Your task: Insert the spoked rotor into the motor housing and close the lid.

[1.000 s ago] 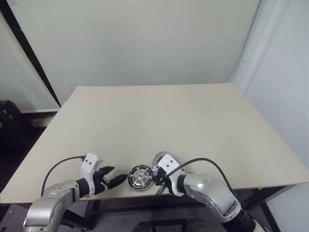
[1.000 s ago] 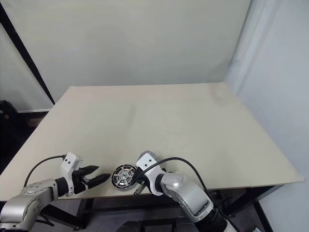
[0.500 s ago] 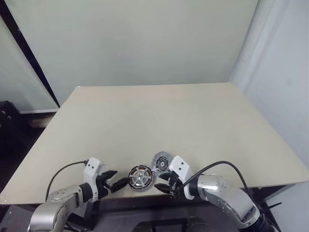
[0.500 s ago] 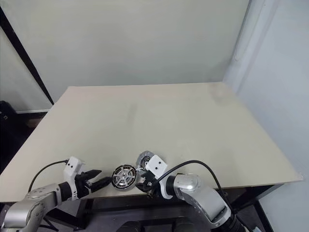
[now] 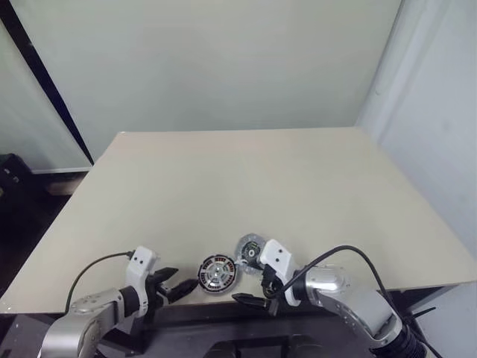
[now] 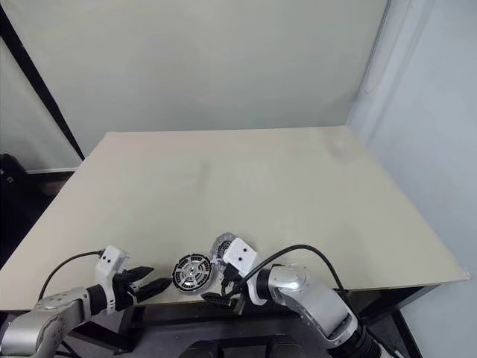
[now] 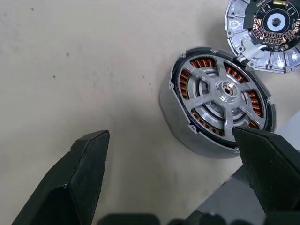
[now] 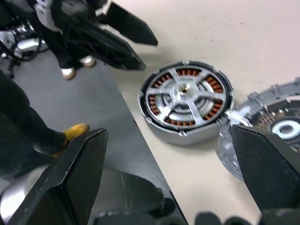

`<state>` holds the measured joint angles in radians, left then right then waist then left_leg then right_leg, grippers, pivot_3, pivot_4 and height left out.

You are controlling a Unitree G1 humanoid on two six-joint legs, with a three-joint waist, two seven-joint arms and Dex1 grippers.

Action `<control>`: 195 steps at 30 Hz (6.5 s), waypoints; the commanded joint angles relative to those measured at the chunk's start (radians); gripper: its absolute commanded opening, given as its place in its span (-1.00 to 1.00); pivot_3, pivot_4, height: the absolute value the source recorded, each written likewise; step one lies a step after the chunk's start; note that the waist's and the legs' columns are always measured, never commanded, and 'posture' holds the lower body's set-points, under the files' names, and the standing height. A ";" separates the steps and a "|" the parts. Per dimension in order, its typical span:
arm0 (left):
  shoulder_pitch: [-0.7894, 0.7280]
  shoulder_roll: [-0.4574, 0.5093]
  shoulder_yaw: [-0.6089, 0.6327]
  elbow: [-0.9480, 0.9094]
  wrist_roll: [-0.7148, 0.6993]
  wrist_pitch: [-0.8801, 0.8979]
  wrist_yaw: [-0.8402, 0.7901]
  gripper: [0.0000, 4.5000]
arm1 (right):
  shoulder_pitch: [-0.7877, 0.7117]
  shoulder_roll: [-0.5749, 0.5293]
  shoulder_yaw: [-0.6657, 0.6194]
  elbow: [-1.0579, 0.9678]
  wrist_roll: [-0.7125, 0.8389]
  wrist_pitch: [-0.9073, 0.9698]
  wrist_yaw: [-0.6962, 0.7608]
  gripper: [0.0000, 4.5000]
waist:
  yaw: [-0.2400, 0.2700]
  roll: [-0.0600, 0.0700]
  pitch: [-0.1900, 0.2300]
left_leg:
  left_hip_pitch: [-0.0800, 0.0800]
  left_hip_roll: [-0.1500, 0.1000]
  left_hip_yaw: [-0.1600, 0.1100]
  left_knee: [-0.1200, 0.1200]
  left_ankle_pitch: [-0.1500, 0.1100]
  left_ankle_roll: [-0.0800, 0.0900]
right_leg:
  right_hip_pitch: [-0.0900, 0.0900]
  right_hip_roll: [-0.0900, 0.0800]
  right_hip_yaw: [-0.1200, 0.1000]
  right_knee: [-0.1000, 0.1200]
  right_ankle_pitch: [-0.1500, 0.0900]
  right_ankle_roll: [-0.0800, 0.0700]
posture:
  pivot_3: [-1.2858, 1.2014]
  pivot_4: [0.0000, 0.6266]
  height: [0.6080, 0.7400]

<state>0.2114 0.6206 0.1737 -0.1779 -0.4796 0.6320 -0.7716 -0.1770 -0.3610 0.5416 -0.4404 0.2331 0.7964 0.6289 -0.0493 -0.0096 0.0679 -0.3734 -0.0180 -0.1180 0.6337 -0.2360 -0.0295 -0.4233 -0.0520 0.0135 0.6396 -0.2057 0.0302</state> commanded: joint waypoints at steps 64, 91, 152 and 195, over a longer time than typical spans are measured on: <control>-0.115 0.044 -0.056 0.011 -0.006 0.161 0.026 1.00 | -0.294 0.154 0.264 0.479 -0.510 -0.421 0.146 -0.99 | 0.000 0.000 -0.001 | 0.001 -0.001 -0.001 0.009 0.002 0.003 | 0.004 0.002 0.001 0.007 0.001 -0.001 | 0.03 -1.00 1.00; -0.125 0.033 -0.076 0.043 0.011 0.125 0.029 1.00 | -0.317 0.015 0.312 0.279 -0.592 -0.227 0.223 -0.99 | 0.000 0.000 -0.001 | 0.011 -0.002 -0.002 0.007 0.000 0.000 | 0.013 0.001 0.000 0.004 0.001 -0.001 | 0.03 -1.00 1.00; -0.170 0.020 -0.076 0.073 0.022 0.014 0.002 1.00 | -0.176 0.156 -0.137 0.220 -0.365 0.028 0.019 0.66 | 0.000 0.001 0.000 | 0.010 -0.001 0.000 0.000 0.001 0.002 | 0.012 0.001 0.000 0.001 0.001 -0.001 | 0.03 -1.00 1.00; -0.150 0.033 -0.049 -0.012 0.017 0.050 0.002 1.00 | -0.166 0.301 -0.090 0.460 -0.181 -0.298 0.046 0.99 | 0.000 0.002 0.000 | 0.011 -0.001 -0.001 -0.002 0.001 0.001 | 0.012 0.001 0.001 0.002 0.001 -0.001 | 0.03 -1.00 1.00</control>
<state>0.0747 0.6380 0.1029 -0.1517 -0.4513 0.6874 -0.7626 -0.3379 -0.0663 0.4658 0.0392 0.0384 0.5123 0.6840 -0.0498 -0.0079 0.0682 -0.3621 -0.0185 -0.1187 0.6311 -0.2347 -0.0280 -0.4117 -0.0507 0.0142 0.6415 -0.2049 0.0292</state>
